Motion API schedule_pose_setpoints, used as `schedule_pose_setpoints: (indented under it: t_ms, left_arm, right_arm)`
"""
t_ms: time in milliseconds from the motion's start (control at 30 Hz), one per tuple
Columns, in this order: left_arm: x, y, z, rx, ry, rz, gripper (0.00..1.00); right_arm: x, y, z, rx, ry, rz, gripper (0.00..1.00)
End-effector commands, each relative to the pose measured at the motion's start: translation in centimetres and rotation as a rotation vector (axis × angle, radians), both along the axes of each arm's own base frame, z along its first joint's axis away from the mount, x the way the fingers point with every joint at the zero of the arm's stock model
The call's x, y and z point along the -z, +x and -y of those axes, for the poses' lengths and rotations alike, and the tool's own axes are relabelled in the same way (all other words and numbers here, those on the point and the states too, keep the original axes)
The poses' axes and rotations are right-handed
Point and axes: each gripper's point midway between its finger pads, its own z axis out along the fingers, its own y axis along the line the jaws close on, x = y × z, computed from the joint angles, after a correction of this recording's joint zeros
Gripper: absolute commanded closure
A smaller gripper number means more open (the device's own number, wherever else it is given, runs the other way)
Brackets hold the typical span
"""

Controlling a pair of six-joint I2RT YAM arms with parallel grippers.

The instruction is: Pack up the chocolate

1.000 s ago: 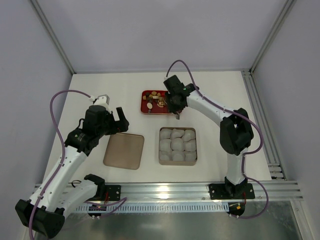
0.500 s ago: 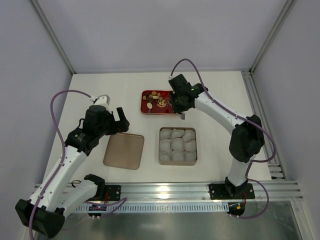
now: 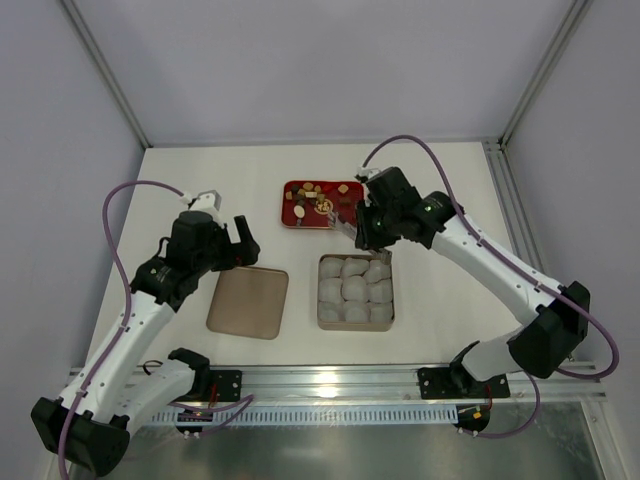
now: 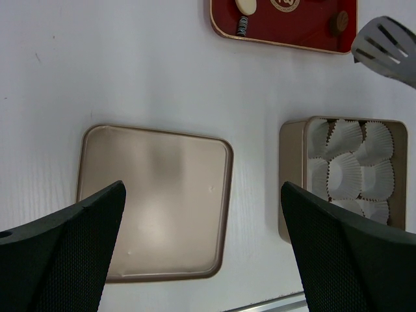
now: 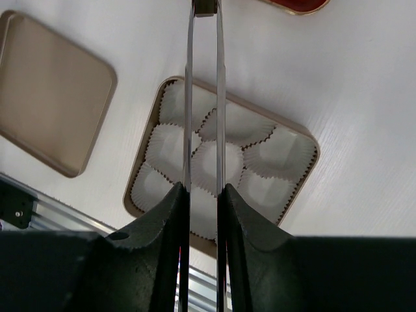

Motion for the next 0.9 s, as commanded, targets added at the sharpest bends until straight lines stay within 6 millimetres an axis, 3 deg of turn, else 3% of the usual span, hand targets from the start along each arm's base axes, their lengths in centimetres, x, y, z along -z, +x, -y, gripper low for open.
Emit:
schedule_pose_setpoints:
  t_ms: [0, 200, 367, 800, 867]
  left_arm:
    - [-0.6, 0.4, -0.2, -0.020, -0.012, 0.030, 0.00]
    - [-0.5, 0.5, -0.3, -0.027, -0.003, 0.027, 0.00]
    - [-0.3, 0.6, -0.2, -0.022, -0.003, 0.017, 0.00]
    - [-0.3, 0.5, -0.3, -0.025, -0.001, 0.018, 0.00]
    - [-0.3, 0.5, -0.3, -0.026, 0.000, 0.018, 0.00]
  right_arm:
    - [-0.7, -3.0, -1.1, -0.061, 0.056, -0.020, 0.83]
    - [0.7, -6.1, -1.3, -0.082, 0.062, -0.055, 0.83]
    - [1.9, -7.5, -0.8, -0.076, 0.050, -0.071, 0.83]
    - [3.9, -8.6, -1.6, -0.093, 0.067, -0.107, 0.82]
    - [4.1, -8.6, -1.7, -0.093, 0.067, -0.109, 0.75]
